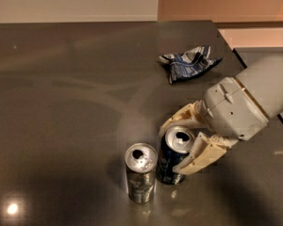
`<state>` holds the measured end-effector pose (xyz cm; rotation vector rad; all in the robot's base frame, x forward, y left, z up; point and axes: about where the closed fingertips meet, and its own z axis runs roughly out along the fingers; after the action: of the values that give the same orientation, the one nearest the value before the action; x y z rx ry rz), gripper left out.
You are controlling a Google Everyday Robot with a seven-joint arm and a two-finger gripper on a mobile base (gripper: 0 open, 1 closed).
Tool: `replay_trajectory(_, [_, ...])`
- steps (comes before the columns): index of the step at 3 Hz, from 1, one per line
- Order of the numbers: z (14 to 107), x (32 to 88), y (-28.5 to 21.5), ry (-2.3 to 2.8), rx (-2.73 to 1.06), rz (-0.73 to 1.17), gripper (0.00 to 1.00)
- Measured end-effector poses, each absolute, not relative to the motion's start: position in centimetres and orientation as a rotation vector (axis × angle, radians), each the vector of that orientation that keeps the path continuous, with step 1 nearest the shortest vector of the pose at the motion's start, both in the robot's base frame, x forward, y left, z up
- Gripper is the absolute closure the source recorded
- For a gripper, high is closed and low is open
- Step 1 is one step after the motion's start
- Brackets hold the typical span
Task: Move pepsi can near redbull can
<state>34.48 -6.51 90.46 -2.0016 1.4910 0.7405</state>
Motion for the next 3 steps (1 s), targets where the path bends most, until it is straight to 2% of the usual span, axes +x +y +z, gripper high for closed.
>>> replay_trajectory(2, [89.27,34.27,-6.27,1.502,-2.005,0.759,0.14])
replay_trajectory(3, [89.36,34.22,-6.13,1.5,-2.007,0.753,0.0])
